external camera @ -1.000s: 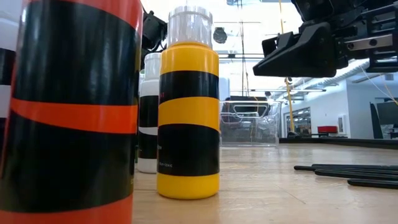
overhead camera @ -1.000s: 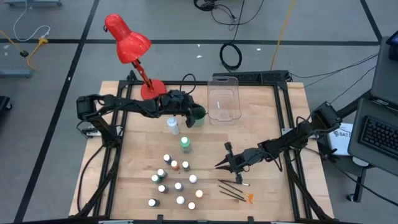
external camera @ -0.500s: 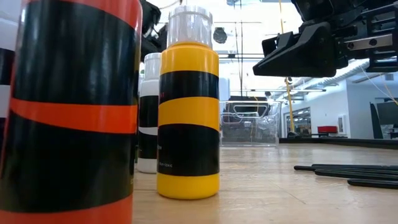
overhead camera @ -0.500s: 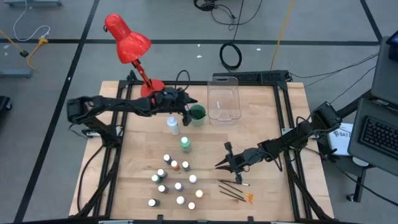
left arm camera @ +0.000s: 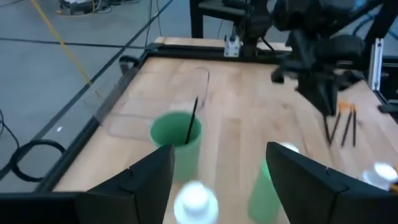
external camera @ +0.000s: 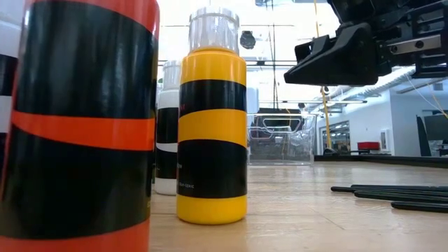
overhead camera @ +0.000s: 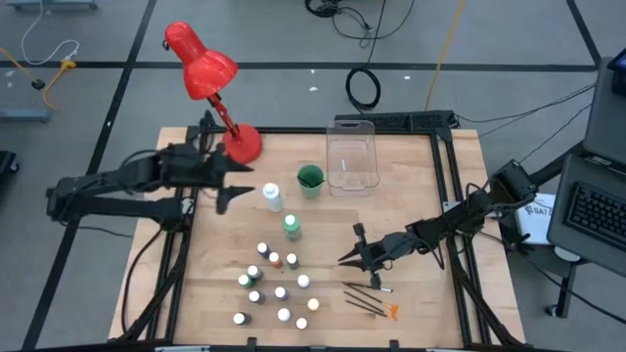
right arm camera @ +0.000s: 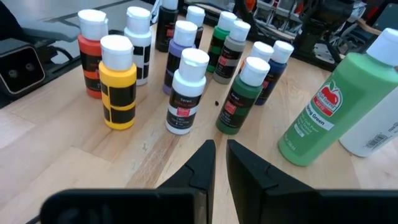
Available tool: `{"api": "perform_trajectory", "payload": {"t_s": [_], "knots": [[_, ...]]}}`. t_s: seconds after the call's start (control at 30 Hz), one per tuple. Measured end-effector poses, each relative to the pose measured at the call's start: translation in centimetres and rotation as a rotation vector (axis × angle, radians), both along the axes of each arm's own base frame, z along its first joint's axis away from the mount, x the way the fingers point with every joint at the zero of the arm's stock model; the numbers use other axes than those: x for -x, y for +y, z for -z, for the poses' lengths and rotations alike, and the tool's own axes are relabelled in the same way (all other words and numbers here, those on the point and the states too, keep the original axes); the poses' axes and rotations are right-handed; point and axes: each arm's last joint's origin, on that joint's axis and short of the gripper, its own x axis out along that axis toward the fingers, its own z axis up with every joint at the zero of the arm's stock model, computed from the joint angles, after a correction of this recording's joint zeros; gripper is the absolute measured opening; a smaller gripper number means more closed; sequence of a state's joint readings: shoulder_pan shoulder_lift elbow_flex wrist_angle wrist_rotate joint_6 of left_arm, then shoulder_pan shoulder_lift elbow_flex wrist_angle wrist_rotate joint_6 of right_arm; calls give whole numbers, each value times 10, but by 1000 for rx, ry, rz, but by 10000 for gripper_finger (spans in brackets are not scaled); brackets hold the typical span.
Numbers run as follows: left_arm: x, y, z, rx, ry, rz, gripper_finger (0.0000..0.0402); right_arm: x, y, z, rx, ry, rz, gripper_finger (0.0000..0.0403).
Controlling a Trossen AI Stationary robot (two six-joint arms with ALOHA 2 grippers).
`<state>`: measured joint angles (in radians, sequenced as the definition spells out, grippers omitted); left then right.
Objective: Pick & Place Paint Supplies
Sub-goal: Put the silver paint brush into the green cup
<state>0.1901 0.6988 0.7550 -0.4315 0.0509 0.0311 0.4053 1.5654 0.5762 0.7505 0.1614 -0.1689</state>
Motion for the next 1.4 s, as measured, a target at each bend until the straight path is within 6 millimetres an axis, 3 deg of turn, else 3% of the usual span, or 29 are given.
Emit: {"api": "perform_trajectory", "payload": {"t_s": [0.1, 0.37, 0.5, 0.67, 0.83, 1.03, 1.4], "knots": [[12, -7, 23, 12, -11, 36, 209, 0, 0, -1, -3, -9, 2, 31], [11, -20, 110, -2, -213, 186, 15, 0, 0, 1, 5, 8, 0, 31], [14, -24, 134, -4, -286, 253, 20, 2, -1, 5, 20, 48, 0, 31], [12, -21, 130, 9, -355, 131, 5, 1, -2, 5, 13, 48, 45, 31], [10, -22, 148, 10, -222, 124, 10, 2, -5, 6, -11, 52, 155, 31], [8, -18, 151, -21, -197, 15, 6, 9, -10, 15, 5, 68, 231, 31], [8, -18, 148, -48, -220, 14, 6, 11, -21, 17, -31, 21, 265, 31]]}}
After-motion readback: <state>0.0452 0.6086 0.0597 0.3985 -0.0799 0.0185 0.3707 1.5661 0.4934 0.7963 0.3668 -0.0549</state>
